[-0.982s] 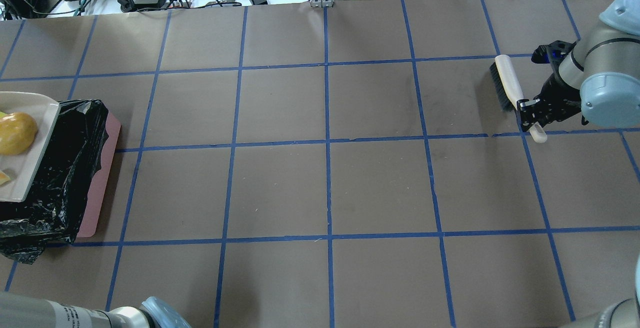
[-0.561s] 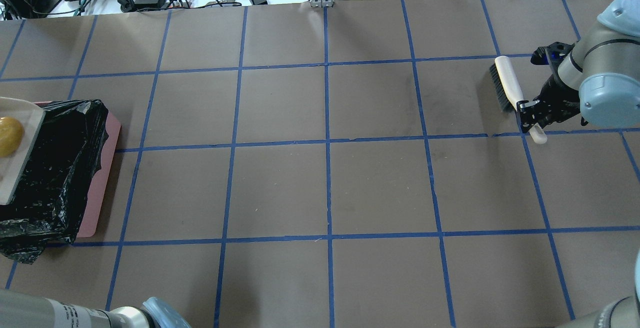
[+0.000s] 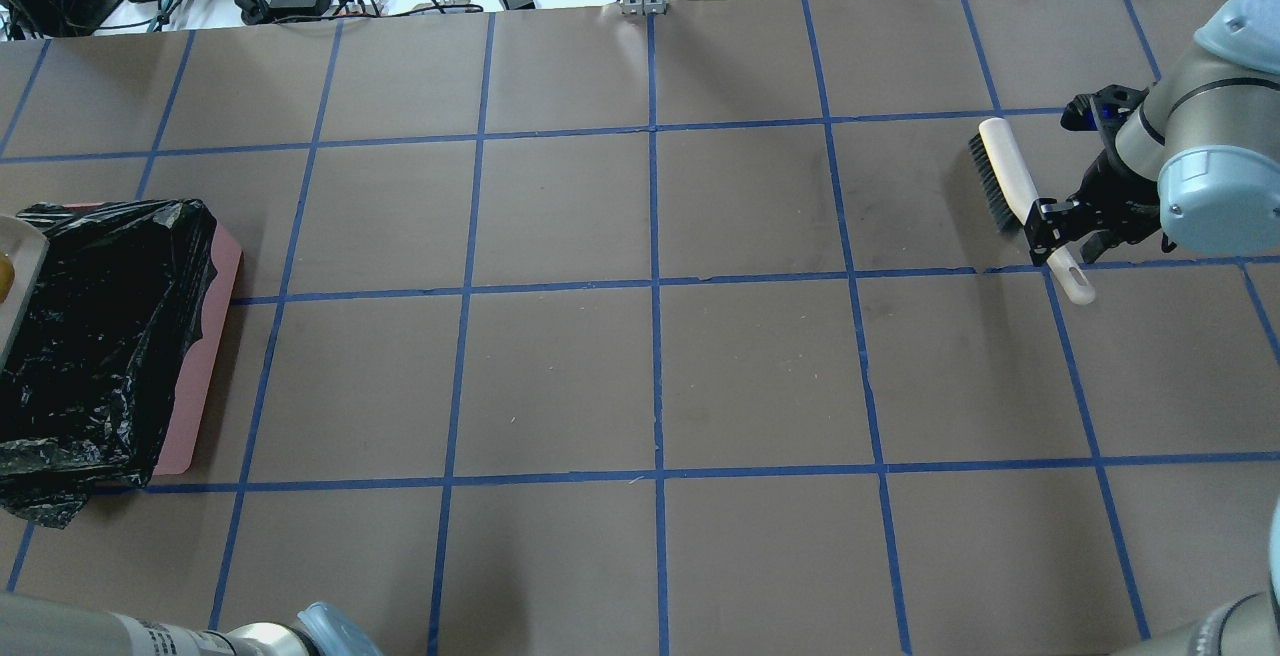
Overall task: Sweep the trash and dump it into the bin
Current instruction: 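Tilt the dustpan with the left gripper to dump the toys into the bag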
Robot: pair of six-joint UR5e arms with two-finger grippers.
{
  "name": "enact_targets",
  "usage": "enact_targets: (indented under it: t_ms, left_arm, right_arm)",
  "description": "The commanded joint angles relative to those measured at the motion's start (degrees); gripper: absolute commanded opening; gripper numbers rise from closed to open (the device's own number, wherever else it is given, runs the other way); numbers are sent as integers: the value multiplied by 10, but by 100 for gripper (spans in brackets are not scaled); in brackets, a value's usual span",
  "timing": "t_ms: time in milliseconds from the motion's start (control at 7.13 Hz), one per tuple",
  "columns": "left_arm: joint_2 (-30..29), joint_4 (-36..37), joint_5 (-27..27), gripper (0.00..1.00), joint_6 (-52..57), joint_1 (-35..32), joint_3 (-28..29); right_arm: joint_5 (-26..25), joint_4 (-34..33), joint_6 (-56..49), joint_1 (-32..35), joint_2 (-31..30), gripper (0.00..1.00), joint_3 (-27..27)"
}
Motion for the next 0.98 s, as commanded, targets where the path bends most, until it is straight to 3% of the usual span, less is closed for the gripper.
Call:
enact_targets:
  t_ms: [0,421,561,841]
  left_arm:
    - [19,36,43,0,-9,-34,-25]
    - [54,56,91,0,-24,-60,-82]
    - [57,58,91,0,-24,-61,-85]
    - [56,59,82,0,-24,-61,-80]
  right_arm:
    - [1,-1,1,0,0,99,-1]
    - [0,-5,3,0,-1,99,-13]
    - [0,3,3,0,-5,99,-40]
    - [1,93,13,7,-21,100,-102]
